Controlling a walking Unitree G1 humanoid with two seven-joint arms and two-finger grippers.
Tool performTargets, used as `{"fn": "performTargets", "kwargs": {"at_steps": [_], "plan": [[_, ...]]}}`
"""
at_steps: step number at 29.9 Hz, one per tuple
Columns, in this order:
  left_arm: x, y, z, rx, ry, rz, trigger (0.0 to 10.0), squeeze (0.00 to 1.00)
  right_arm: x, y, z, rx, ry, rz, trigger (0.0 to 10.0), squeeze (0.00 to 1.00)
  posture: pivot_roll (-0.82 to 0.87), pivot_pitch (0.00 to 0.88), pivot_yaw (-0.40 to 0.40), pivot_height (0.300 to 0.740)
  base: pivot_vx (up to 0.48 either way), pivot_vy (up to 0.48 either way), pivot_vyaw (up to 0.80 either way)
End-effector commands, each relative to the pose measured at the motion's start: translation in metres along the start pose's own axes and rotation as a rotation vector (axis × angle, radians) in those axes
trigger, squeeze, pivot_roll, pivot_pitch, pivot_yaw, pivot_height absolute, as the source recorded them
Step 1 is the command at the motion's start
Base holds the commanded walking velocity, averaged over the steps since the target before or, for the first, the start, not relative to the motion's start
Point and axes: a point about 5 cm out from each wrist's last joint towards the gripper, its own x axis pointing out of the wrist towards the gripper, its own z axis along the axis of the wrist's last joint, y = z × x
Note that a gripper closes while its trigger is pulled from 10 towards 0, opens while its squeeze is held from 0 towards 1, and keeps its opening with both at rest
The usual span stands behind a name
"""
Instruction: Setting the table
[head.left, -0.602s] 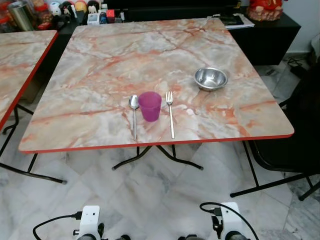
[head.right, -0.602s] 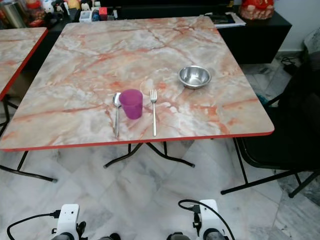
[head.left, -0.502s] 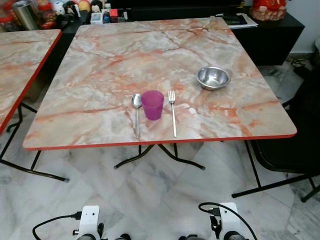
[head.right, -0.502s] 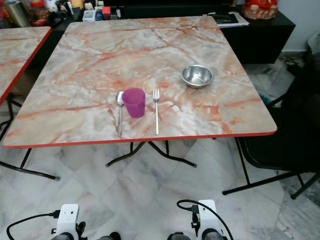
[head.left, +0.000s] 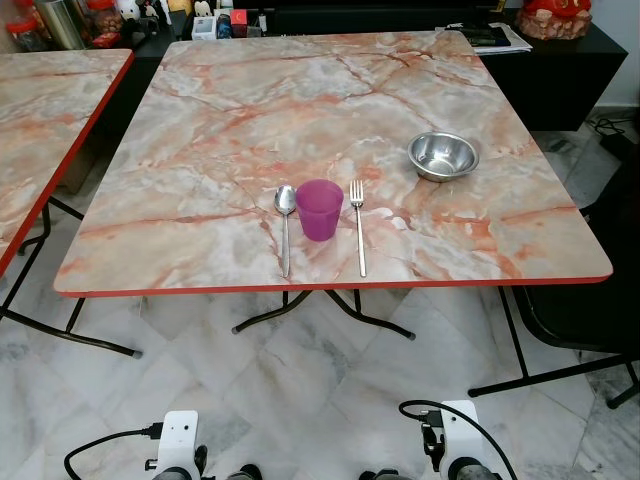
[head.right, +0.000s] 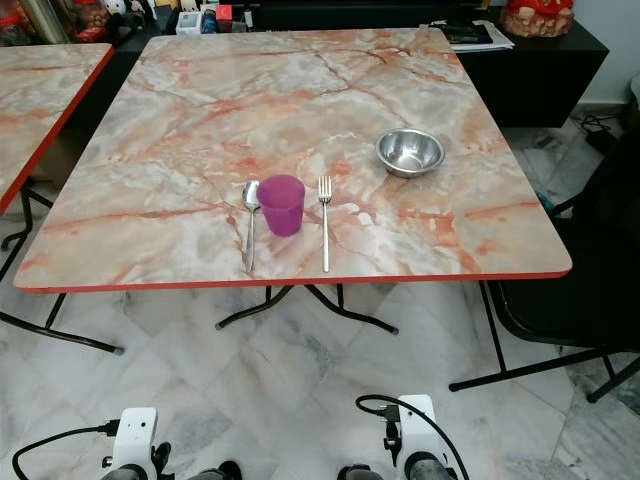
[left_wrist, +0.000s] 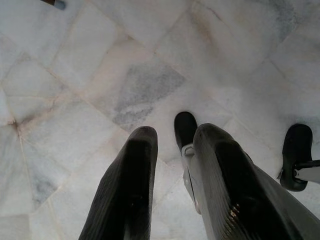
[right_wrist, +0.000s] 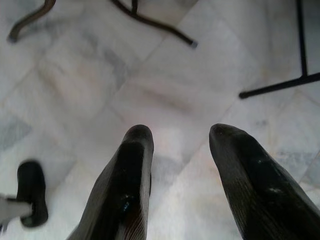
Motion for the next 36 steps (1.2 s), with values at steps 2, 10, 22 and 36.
{"fn": "performTargets", "kwargs": {"at_steps": [2,10,22,36], "plan": [[-0.003,0.001,-0.013,-0.008,0.047,0.007,10.0,0.0,-0.003,-0.007,0.001,-0.026,-0.055,-0.013,10.0,0.0,-0.08,0.199,0.003,0.74,0.0,0.0,0.0],[-0.003,0.0,-0.013,-0.005,0.051,0.0,10.0,0.0,-0.006,-0.027,0.03,-0.042,-0.263,-0.024,10.0,0.0,-0.12,0.202,0.007,0.74,0.0,0.0,0.0],[-0.001,-0.001,-0.007,0.0,0.044,-0.013,10.0,0.0,-0.03,-0.02,0.059,-0.053,-0.505,0.019,10.0,0.0,-0.12,0.169,0.011,0.74,0.0,0.0,0.0],[-0.002,0.001,-0.008,0.017,0.039,-0.021,10.0,0.0,-0.08,-0.028,0.074,-0.029,-0.622,-0.081,10.0,0.0,-0.14,0.158,0.016,0.74,0.0,0.0,0.0]]}}
